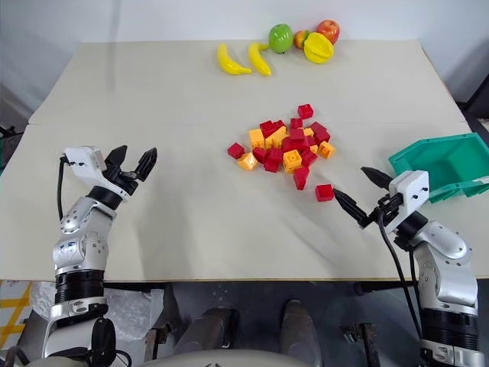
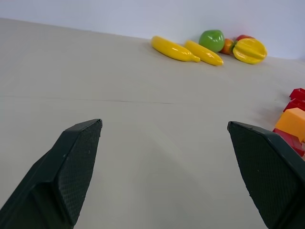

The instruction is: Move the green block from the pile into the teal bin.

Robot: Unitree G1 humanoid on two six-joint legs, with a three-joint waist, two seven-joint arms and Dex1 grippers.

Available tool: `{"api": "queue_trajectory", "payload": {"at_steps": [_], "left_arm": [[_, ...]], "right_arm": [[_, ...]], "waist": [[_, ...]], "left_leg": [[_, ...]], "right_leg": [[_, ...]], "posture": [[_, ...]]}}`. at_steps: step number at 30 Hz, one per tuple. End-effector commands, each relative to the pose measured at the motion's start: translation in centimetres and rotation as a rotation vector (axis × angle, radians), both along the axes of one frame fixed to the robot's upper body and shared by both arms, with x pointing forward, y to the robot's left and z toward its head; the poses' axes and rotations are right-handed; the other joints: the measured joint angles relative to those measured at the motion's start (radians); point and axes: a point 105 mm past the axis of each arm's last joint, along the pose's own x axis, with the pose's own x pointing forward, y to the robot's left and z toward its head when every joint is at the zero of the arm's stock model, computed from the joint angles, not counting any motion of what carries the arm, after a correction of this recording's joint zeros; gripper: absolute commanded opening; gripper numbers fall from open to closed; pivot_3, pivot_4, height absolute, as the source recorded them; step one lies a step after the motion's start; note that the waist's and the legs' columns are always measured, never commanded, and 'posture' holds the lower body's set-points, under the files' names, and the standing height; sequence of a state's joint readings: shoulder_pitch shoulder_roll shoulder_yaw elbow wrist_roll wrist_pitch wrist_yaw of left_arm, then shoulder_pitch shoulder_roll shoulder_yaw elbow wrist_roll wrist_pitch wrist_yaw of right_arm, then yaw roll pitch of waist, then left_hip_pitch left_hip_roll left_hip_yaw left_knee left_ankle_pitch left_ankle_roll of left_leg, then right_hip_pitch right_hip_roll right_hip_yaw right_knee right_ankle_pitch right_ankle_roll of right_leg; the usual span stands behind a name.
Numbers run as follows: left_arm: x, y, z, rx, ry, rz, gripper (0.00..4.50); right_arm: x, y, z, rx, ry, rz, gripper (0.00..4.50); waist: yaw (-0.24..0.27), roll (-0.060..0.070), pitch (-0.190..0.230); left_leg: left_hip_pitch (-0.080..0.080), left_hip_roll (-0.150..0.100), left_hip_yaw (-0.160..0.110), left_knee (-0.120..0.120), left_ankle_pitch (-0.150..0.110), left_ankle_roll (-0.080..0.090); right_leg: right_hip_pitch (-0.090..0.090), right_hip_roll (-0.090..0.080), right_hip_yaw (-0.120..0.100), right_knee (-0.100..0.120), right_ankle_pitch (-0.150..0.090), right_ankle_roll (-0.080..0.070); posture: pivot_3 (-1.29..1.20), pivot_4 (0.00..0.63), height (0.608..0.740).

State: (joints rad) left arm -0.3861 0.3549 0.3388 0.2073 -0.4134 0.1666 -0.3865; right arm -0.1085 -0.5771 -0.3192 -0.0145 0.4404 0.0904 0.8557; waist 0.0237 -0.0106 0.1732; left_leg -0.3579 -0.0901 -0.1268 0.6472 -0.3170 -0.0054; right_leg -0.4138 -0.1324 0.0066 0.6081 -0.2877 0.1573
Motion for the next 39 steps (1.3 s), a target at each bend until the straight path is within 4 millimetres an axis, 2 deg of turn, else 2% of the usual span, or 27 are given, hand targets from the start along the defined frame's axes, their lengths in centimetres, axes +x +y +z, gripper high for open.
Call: {"api": "queue_trajectory", "payload": {"at_steps": [1, 5, 9, 11, 13, 15, 17, 19, 21, 27, 31, 34, 36, 39], "left_arm": [[-0.3, -0.1, 1.6, 0.047, -0.057, -0.001, 4.5], [-0.1, -0.4, 1.6, 0.032, -0.029, -0.018, 4.5], [-0.2, -1.3, 2.0, 0.111, -0.02, -0.069, 4.5], [-1.1, -3.0, 2.6, 0.159, -0.078, -0.213, 4.5], [-1.5, -3.7, 2.4, 0.229, -0.087, -0.284, 4.5], [-1.4, -3.9, 2.0, 0.223, -0.064, -0.313, 4.5], [-1.4, -4.4, 2.0, 0.215, -0.067, -0.398, 4.5], [-1.8, -5.0, 2.2, 0.236, -0.099, -0.512, 4.5], [-2.2, -5.4, 2.6, 0.242, -0.144, -0.593, 4.5], [-2.9, -5.7, 2.9, 0.289, -0.224, -0.706, 4.5], [-4.1, -6.1, 2.4, 0.355, -0.271, -0.813, 4.5], [-5.0, -6.2, 1.2, 0.455, -0.265, -0.887, 4.5], [-4.9, -5.9, 0.7, 0.509, -0.249, -0.895, 4.5], [-4.4, -5.7, 1.3, 0.498, -0.278, -0.866, 4.5]], "right_arm": [[-0.1, 0.2, 1.4, -0.014, -0.045, 0.009, 4.48], [0.3, -0.1, 1.0, -0.053, 0.039, -0.04, 4.48], [0.5, 0.7, 2.1, -0.07, 0.054, -0.026, 4.48], [0.6, 1.3, 2.5, -0.104, 0.044, -0.027, 4.48], [0.8, 2.0, 2.9, -0.136, 0.032, -0.02, 4.48], [0.8, 2.6, 3.5, -0.123, 0.01, -0.016, 4.1], [0.9, 4.4, 4.1, -0.107, 0.012, 0.016, 3.65], [1.2, 6.7, 4.6, -0.088, 0.02, 0.064, 2.78], [1.5, 8.5, 4.9, -0.071, 0.022, 0.091, 2.24], [3.0, 11.1, 5.6, -0.036, 0.03, 0.092, 0.15], [5.3, 14.1, 5.0, -0.009, 0.065, 0.093, 0.04], [7.7, 15.9, 4.2, 0.01, 0.094, 0.052, 0.04], [8.8, 16.7, 4.0, 0.021, 0.102, 0.027, 0.04], [10.0, 17.6, 3.5, 0.028, 0.11, 0.001, 0.04]], "waist": [[0.0, 0.0, 0.0], [0.0, 0.0, 0.0], [-0.001, 0.0, 0.0], [-0.001, 0.0, 0.0], [0.0, 0.0, 0.0], [0.0, 0.0, 0.0], [0.0, 0.001, 0.0], [-0.004, 0.001, 0.0], [-0.007, 0.001, 0.0], [-0.006, 0.001, 0.0], [-0.018, 0.001, 0.0], [-0.035, 0.001, 0.0], [-0.046, 0.001, 0.0], [-0.051, 0.001, 0.0]], "left_leg": [[0.0, 0.0, 0.0, 0.0, 0.0, 0.0], [0.0, 0.0, 0.0, 0.0, 0.0, 0.0], [0.0, 0.0, 0.0, 0.0, 0.0, 0.0], [0.0, 0.0, 0.0, 0.0, 0.0, 0.0], [0.0, 0.0, 0.0, 0.0, 0.0, 0.0], [0.0, 0.0, 0.0, 0.0, 0.0, 0.0], [-0.001, 0.0, 0.0, 0.0, -0.001, 0.0], [-0.001, 0.001, 0.0, 0.0, 0.0, 0.0], [-0.001, 0.001, 0.0, 0.001, -0.001, 0.0], [-0.002, 0.001, 0.0, 0.0, -0.002, 0.001], [-0.013, 0.0, 0.0, 0.003, -0.002, 0.001], [-0.014, 0.001, 0.001, 0.003, -0.001, 0.0], [-0.014, 0.001, 0.001, 0.003, -0.001, 0.0], [-0.014, 0.001, 0.0, 0.003, -0.001, 0.0]], "right_leg": [[0.0, 0.0, 0.0, 0.0, 0.0, 0.0], [0.0, 0.0, 0.0, 0.0, 0.0, 0.0], [0.0, 0.0, 0.0, 0.0, 0.0, 0.0], [0.0, 0.0, 0.0, 0.0, 0.0, 0.0], [0.0, 0.0, 0.0, 0.0, 0.0, 0.0], [0.0, 0.0, 0.0, -0.001, 0.0, 0.0], [0.0, 0.0, 0.0, -0.001, 0.0, 0.0], [-0.001, 0.0, 0.0, 0.0, 0.0, 0.0], [-0.001, 0.001, 0.0, 0.0, 0.0, -0.001], [-0.002, 0.0, -0.001, -0.001, 0.0, -0.001], [-0.012, -0.001, -0.001, 0.005, 0.001, 0.0], [-0.015, 0.0, -0.001, 0.007, 0.001, -0.001], [-0.015, 0.0, -0.001, 0.009, 0.0, -0.001], [-0.016, 0.0, -0.001, 0.011, 0.0, -0.001]], "posture": [[0.0, 0.15, 0.74], [0.0, 0.15, 0.74], [0.0, 0.15, 0.74], [0.0, 0.15, 0.74], [0.0, 0.15, 0.74], [0.0, 0.15, 0.74], [0.0, 0.15, 0.74], [0.0, 0.15, 0.74], [0.0, 0.15, 0.74], [0.0, 0.15, 0.74], [0.0, 0.15, 0.74], [0.0, 0.15, 0.74], [0.0, 0.15, 0.74], [0.0, 0.15, 0.74]]}}
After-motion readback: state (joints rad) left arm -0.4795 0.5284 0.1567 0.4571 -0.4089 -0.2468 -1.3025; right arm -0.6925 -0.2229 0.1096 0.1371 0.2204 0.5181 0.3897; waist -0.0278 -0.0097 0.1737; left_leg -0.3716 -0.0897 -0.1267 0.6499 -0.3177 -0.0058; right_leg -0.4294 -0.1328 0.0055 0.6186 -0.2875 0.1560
